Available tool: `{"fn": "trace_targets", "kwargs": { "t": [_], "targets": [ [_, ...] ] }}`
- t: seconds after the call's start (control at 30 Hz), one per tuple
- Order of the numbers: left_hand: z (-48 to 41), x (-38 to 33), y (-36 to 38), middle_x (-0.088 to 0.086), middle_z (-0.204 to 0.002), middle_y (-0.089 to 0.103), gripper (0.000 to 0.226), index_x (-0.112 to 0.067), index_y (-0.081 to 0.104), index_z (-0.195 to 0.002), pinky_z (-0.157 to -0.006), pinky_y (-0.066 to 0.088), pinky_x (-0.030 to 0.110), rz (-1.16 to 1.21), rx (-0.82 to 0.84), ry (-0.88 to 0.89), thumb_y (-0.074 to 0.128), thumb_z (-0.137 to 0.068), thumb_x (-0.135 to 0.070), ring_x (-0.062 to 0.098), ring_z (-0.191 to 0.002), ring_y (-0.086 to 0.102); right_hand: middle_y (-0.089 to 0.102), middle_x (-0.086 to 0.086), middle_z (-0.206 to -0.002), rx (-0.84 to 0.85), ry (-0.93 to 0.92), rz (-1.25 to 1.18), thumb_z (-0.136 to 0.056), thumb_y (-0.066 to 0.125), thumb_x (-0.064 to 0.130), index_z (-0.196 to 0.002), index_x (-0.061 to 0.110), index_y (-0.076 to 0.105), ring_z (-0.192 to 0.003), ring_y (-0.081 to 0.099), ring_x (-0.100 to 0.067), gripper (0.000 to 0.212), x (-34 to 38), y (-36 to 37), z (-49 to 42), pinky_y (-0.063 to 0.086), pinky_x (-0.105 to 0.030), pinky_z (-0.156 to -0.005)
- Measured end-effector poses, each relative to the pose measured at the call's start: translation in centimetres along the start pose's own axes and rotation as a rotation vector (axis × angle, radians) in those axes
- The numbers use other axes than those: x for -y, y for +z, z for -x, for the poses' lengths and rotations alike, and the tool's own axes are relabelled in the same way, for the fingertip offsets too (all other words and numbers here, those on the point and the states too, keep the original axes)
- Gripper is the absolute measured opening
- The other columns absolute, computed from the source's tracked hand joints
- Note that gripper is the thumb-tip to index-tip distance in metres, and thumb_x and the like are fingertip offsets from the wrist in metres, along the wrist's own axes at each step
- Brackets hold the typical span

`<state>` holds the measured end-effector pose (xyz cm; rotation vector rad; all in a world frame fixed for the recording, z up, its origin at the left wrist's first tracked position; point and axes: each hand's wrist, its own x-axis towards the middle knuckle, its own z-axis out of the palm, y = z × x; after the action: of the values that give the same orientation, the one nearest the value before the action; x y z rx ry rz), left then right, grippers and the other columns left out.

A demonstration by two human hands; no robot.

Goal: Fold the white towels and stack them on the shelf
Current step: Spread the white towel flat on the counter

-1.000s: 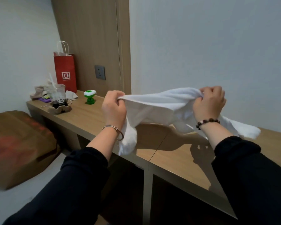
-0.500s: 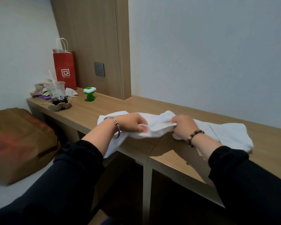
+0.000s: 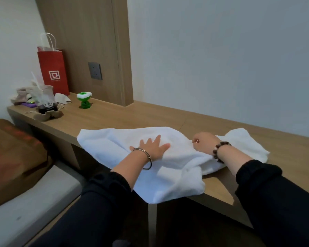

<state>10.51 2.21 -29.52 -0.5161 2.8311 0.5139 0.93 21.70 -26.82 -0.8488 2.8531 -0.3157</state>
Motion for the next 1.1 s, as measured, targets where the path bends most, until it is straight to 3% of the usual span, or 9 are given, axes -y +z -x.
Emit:
{"fn": "trace_targets", "kwargs": {
  "t": [0.1, 0.27, 0.4, 0.5, 0.6, 0.73, 0.8, 0.93, 1.1],
  "targets": [
    [-0.5, -0.3, 1.0, -0.011, -0.159, -0.003, 0.073, -0.046, -0.003, -0.147, -0.101, -0.008, 0.071, 0.032, -0.037, -0.078, 0.010, -0.083, -0.078, 0.028, -0.146, -0.007, 0.070, -0.010, -0.074, 0.093, 0.004, -0.098, -0.085, 0.055, 0.029, -0.072, 0.007, 0.069, -0.066, 0.062, -0.023, 0.028, -0.6, -0.7, 0.2, 0.047, -0.025, -0.059],
    [-0.9, 0.2, 2.2, -0.007, -0.160, -0.004, 0.075, -0.044, -0.004, -0.147, -0.104, -0.001, 0.069, -0.186, -0.162, -0.006, 0.013, -0.083, -0.078, 0.027, -0.146, -0.005, 0.062, -0.014, -0.121, 0.299, 0.043, 0.313, -0.084, 0.066, 0.037, -0.123, 0.002, 0.058, -0.106, 0.061, -0.030, 0.053, -1.2, -1.9, 0.3, 0.052, -0.041, -0.091],
    [-1.3, 0.9, 2.7, -0.006, -0.160, 0.001, 0.071, -0.044, 0.001, -0.148, -0.109, 0.006, 0.063, -0.221, -0.232, 0.083, 0.017, -0.085, -0.074, 0.022, -0.146, -0.001, 0.056, -0.004, -0.069, 0.347, 0.084, 0.384, -0.082, 0.065, 0.026, -0.072, 0.007, 0.057, -0.060, 0.049, -0.020, 0.023, -1.0, -2.3, -0.5, 0.040, -0.026, -0.051],
    [-1.5, 1.3, 3.0, -0.008, -0.159, 0.007, 0.069, -0.044, 0.003, -0.148, -0.111, 0.008, 0.057, -0.181, -0.288, 0.166, 0.021, -0.087, -0.071, 0.018, -0.146, 0.004, 0.049, -0.002, -0.059, 0.008, 0.205, 0.469, -0.085, 0.054, 0.012, -0.069, 0.013, 0.052, -0.051, 0.046, -0.019, 0.016, -0.8, -3.1, -1.7, 0.035, -0.023, -0.049],
    [-1.6, 1.5, 3.1, -0.012, -0.159, 0.006, 0.067, -0.042, 0.008, -0.148, -0.113, 0.008, 0.054, -0.159, -0.303, 0.205, 0.021, -0.088, -0.070, 0.015, -0.146, 0.006, 0.065, -0.011, -0.094, -0.495, 0.240, 0.191, -0.093, 0.044, 0.011, -0.109, 0.012, 0.056, -0.079, 0.058, -0.029, 0.020, -1.6, -3.7, -3.7, 0.039, -0.031, -0.064],
    [-2.9, 1.7, 2.4, -0.010, -0.159, 0.005, 0.062, -0.042, 0.015, -0.147, -0.112, 0.008, 0.054, -0.210, -0.278, 0.123, 0.022, -0.090, -0.066, 0.018, -0.146, 0.003, 0.034, -0.013, -0.150, -0.371, 0.117, -0.198, -0.097, 0.048, 0.026, -0.152, 0.015, 0.008, -0.132, 0.040, -0.032, 0.069, -1.8, -2.2, -3.9, 0.036, -0.042, -0.105],
    [-3.9, 1.8, 1.6, -0.010, -0.159, 0.006, 0.058, -0.042, 0.017, -0.146, -0.111, 0.009, 0.055, -0.216, -0.259, 0.078, 0.023, -0.092, -0.062, 0.018, -0.146, 0.005, 0.033, -0.011, -0.151, -0.426, 0.072, -0.124, -0.096, 0.048, 0.023, -0.147, 0.010, 0.027, -0.138, 0.032, -0.028, 0.058, -2.1, -0.8, -3.0, 0.026, -0.041, -0.113],
    [-5.2, 2.2, 0.1, -0.003, -0.146, 0.033, 0.044, -0.030, 0.037, -0.137, -0.109, 0.019, 0.052, -0.175, -0.388, -0.076, 0.027, -0.097, -0.045, 0.021, -0.138, 0.022, 0.057, -0.013, -0.114, -0.847, 0.182, -0.125, -0.087, 0.047, 0.005, -0.109, 0.009, 0.063, -0.109, 0.049, -0.031, 0.028, -4.1, 1.9, -0.1, 0.038, -0.038, -0.091],
    [-4.2, -0.8, 1.0, 0.006, -0.113, 0.060, 0.028, -0.022, 0.060, -0.106, -0.083, 0.036, 0.037, -0.078, -0.709, 0.102, 0.035, -0.097, -0.031, 0.030, -0.109, 0.048, 0.053, -0.010, -0.119, -0.646, 0.533, -0.189, -0.082, 0.047, 0.006, -0.113, 0.016, 0.056, -0.112, 0.046, -0.030, 0.034, -7.4, 2.2, 1.6, 0.040, -0.038, -0.088]
  ]
}}
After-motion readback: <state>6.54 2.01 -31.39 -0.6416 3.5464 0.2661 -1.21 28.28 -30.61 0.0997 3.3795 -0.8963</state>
